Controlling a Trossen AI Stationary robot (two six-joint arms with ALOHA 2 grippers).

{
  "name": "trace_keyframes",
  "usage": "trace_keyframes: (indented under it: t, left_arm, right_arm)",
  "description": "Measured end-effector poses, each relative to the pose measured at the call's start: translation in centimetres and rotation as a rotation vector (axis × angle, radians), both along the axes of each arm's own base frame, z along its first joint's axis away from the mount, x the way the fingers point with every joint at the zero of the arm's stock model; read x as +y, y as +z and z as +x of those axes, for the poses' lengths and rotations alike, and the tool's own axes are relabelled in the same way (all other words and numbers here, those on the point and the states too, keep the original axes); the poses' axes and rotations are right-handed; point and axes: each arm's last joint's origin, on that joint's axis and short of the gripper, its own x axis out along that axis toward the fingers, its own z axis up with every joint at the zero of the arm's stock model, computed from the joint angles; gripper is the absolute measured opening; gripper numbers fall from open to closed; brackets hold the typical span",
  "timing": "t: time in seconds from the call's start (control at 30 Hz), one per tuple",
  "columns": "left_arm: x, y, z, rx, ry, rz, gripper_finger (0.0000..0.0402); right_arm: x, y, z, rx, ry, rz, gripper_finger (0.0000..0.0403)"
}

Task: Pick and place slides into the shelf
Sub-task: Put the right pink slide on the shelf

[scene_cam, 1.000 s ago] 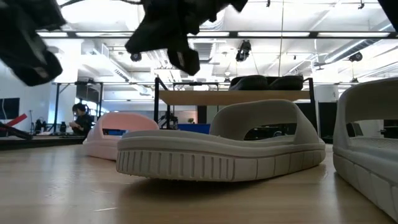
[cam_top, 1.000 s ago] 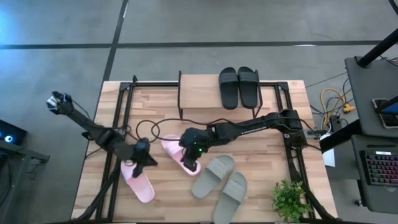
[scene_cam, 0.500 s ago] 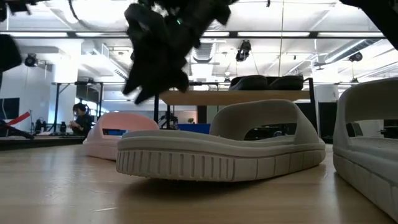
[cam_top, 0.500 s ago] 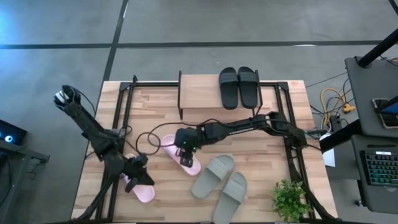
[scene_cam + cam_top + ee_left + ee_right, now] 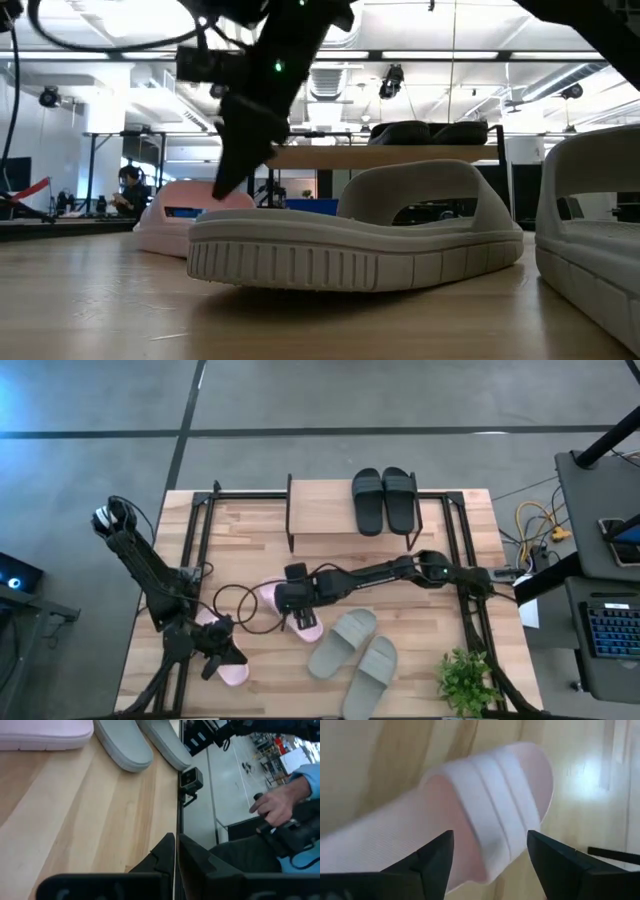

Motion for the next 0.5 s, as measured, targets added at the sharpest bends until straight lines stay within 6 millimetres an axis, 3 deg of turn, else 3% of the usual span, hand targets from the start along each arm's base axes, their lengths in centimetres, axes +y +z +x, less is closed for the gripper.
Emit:
trace_keyframes:
  t: [0.17, 0.3, 0.5]
  left_arm:
    - [-0.1, -0.2, 0.0, 0.003, 0.014, 0.011, 0.0006]
    - [-0.1, -0.2, -0.1, 0.000, 0.017, 0.010, 0.0006]
    - [-0.1, -0.2, -0.1, -0.002, 0.021, 0.013, 0.0006]
  right_arm:
    - [-0.1, -2.0, 0.3, 0.033, 0.016, -0.069, 0.0231]
    - [-0.6, -2.4, 0.6, 0.016, -0.043, -0.164, 0.0212]
    - [-1.3, -2.4, 0.8, -0.009, -0.079, -0.171, 0.0119]
